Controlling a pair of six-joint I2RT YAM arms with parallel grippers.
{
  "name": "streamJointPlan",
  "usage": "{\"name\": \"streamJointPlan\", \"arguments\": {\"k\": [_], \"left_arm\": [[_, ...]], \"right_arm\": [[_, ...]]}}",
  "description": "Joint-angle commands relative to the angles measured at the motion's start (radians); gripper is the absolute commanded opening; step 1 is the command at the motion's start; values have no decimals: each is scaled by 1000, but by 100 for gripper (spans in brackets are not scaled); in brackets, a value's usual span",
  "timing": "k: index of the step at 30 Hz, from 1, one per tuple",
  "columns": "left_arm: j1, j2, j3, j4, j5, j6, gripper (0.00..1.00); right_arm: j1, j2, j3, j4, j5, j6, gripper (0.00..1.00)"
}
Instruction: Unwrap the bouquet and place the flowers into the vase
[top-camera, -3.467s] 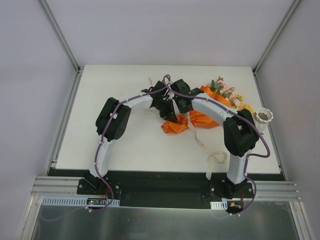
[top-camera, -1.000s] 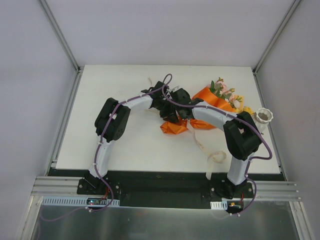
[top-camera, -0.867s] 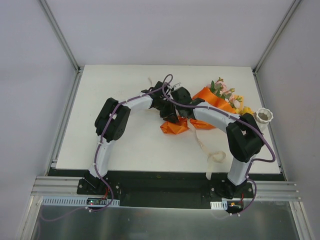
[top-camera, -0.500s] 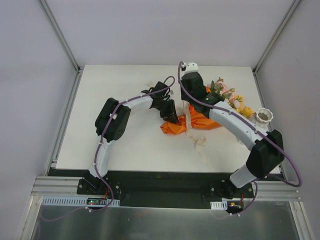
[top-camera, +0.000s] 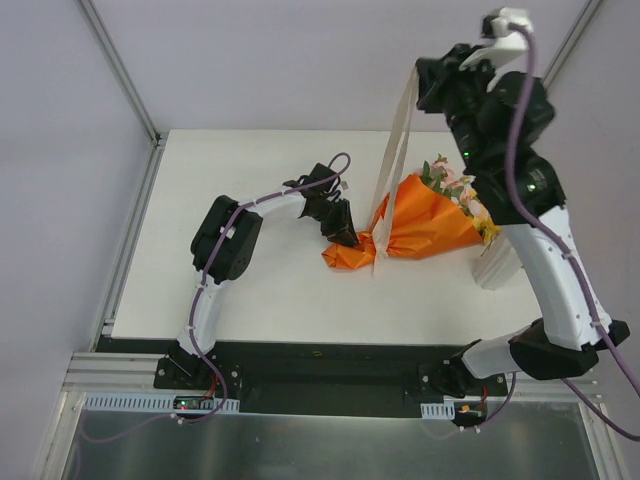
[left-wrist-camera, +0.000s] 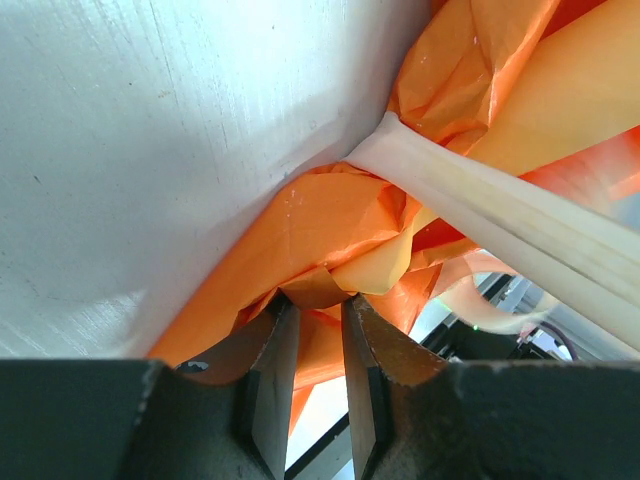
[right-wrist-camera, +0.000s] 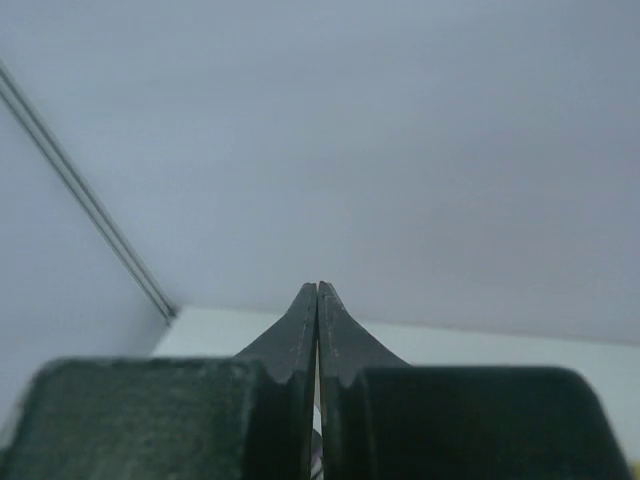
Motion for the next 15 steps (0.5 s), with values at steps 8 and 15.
{"name": "streamJointPlan", "arguments": {"k": [8,15], "left_arm": [[-8,22,-16,-24,-45,20,24],[-8,-30,-8,-24,-34,37,28]], "right_arm": [[-2,-85,328,151,-162,29,0],[0,-224,135,162,-180,53,0]]}}
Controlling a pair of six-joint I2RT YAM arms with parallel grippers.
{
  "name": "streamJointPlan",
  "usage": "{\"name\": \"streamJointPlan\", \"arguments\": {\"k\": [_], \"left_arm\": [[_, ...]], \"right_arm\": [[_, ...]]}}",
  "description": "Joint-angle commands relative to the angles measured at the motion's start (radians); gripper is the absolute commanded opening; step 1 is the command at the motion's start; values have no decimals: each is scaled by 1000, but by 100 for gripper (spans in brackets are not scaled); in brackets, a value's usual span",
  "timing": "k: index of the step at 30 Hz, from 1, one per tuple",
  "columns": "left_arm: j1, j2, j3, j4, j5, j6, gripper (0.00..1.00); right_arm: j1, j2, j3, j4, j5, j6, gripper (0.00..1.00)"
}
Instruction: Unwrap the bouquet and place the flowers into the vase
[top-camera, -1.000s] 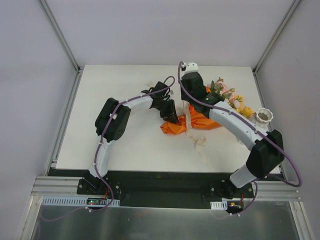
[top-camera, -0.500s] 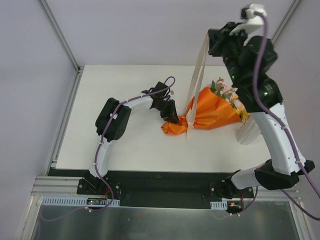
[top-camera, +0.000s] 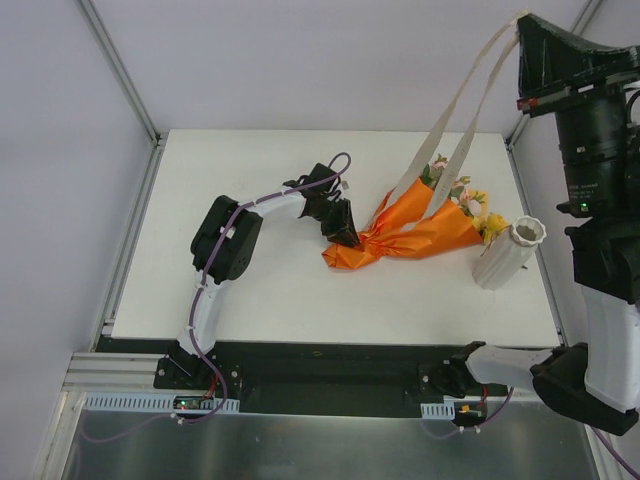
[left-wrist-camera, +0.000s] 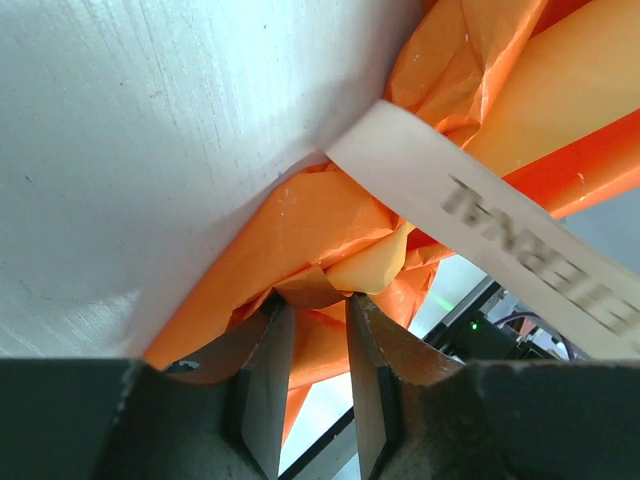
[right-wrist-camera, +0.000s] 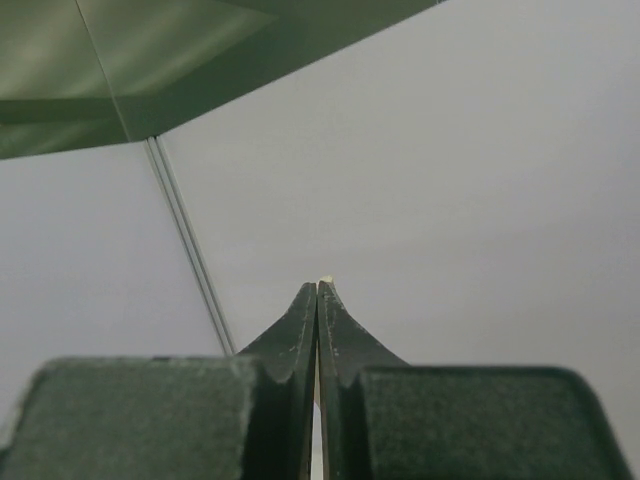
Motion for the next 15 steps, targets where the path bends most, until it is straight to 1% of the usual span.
{"name": "streamJointPlan", "arguments": {"k": [1,4,5,6,7,8,9,10,11,12,13,15], "left_arm": [[-10,-40,-9,-26,-34,39,29],[-11,-92,-3,-26,-8,44,33],[-11,-127,0,-26,3,44,34],[-11,-149,2,-26,21,46,36],[-11,-201,0,-25,24,47,37],[-11,-230,-10,-25,23,52,37],[-10,-262,-19,-28,21,55,40],[-7,-331,-32,-26,23,59,42],[-4,-370,-77,-26,20,67,43],[-2,-409,-107,-25,17,72,47],[-1,-495,-140,-26,15,76,50],[-1,-587,-248,-23,9,104,56]], "right_arm": [[0,-76,-185,27,-40,34,1],[0,-172,-312,23,-65,37,0],[-2,-227,-417,21,-63,32,1],[-2,-255,-466,21,-60,28,0],[0,-281,-512,17,-37,17,0],[0,-326,-603,4,-22,11,1],[0,-344,-639,-8,-6,5,0],[-2,-358,-673,-25,26,-1,0],[0,-381,-719,-57,33,-4,0],[-3,-387,-739,-72,38,-6,0],[-2,-394,-753,-83,38,-5,0],[-2,-403,-780,-112,21,-8,0]]}}
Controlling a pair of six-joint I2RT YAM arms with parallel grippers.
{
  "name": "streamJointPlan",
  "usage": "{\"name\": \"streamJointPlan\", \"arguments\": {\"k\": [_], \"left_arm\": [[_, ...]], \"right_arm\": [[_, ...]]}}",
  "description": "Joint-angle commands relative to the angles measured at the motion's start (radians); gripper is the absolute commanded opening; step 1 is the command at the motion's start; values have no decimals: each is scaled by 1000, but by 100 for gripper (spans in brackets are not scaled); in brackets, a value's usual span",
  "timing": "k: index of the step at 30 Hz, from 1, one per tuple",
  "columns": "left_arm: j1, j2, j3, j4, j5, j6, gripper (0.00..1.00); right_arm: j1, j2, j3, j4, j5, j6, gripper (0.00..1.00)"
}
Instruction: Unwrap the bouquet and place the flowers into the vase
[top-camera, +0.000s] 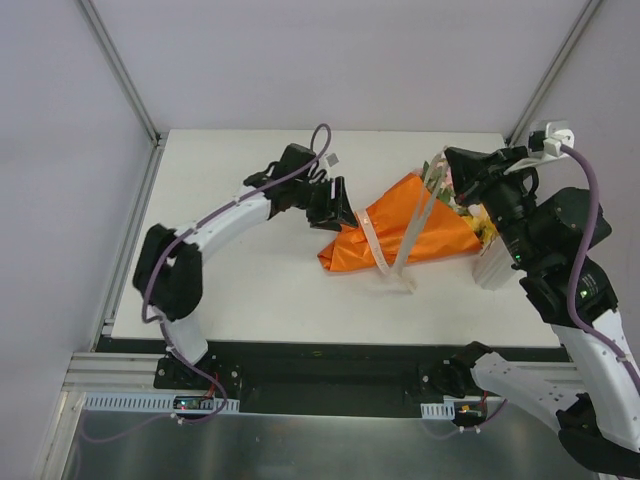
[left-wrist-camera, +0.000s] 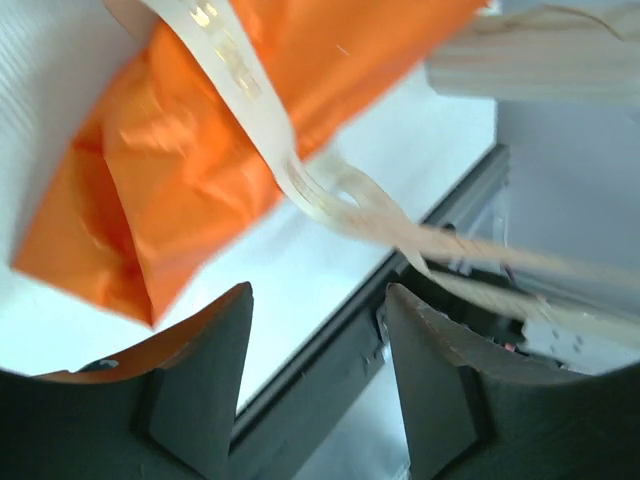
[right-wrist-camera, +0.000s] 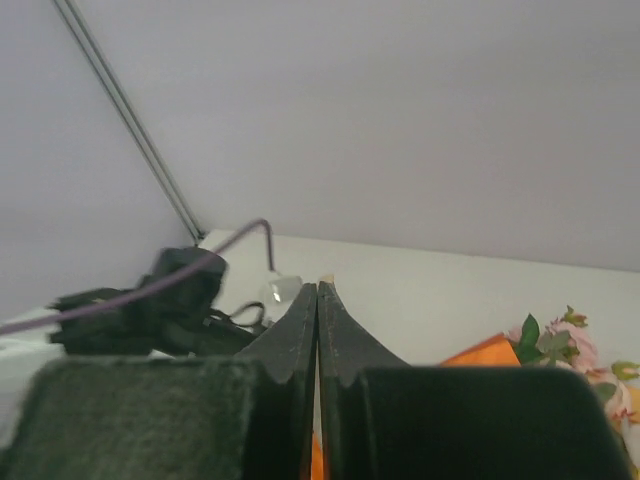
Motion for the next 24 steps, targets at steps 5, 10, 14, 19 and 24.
{"name": "streamJointPlan", "arguments": {"k": [5,10,14,19,24], "left_arm": [[-25,-554,-305,83,17,148,77],[-289,-664,-293,152,-132,453,82],[-567,-608,-362,305,-629,719,88],[-656,-413,-264,444,-898,701,86],[-690,-307,-218,585,-1113,624,88]], "right_arm": [[-3,-7,-34,-66,-84,-17,0],[-3,2,-35,-69,-175,10,1],[-2,-7,-57,-48,-284,75,0],[-3,-94,-116,-20,-300,170,0],[-3,-153,-139,-51,-227,225,0]]}}
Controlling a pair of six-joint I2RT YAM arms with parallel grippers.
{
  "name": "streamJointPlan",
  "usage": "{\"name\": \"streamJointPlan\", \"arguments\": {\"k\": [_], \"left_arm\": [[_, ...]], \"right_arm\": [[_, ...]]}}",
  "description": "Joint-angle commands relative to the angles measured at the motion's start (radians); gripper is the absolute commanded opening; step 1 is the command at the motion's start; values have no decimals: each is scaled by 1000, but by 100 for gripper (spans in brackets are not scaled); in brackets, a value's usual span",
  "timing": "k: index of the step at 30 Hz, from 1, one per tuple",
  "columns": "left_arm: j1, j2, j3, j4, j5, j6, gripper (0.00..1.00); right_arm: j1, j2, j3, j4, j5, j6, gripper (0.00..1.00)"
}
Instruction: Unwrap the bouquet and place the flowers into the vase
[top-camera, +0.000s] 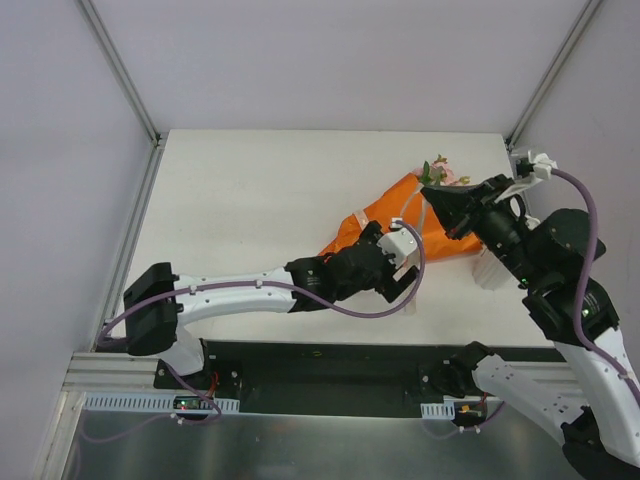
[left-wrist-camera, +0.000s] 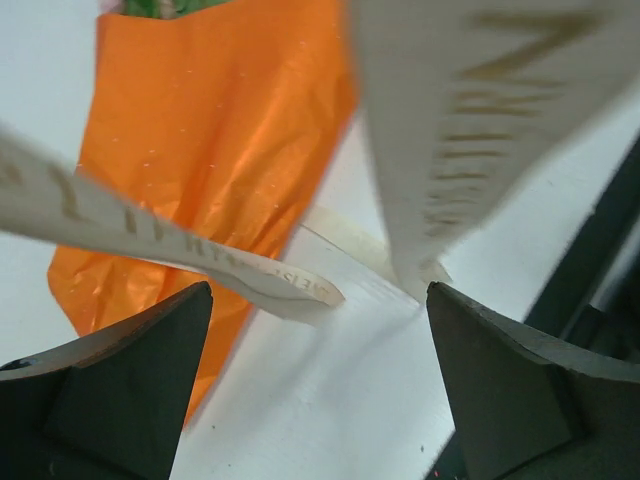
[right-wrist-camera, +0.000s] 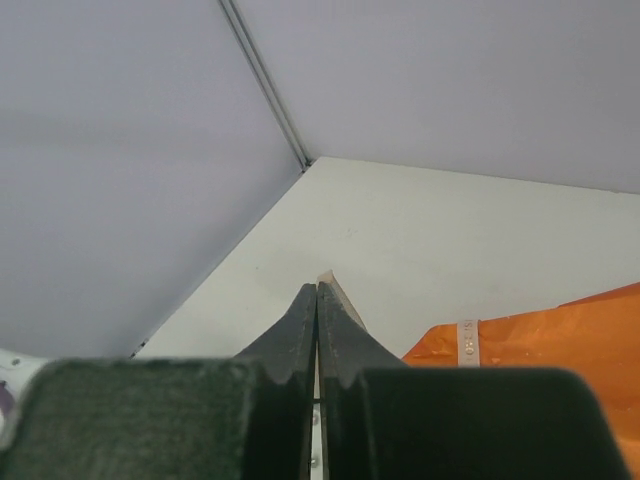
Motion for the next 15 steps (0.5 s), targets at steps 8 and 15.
{"name": "streamJointPlan", "arguments": {"k": [8,15], "left_arm": [[-24,101,155,263,-184,-137,85],[30,91,85,430,308,-217,80]], "right_arm": [[-3,-100,15,-2,79,110,0],[-3,-111,48,-17,79,90,1]]}}
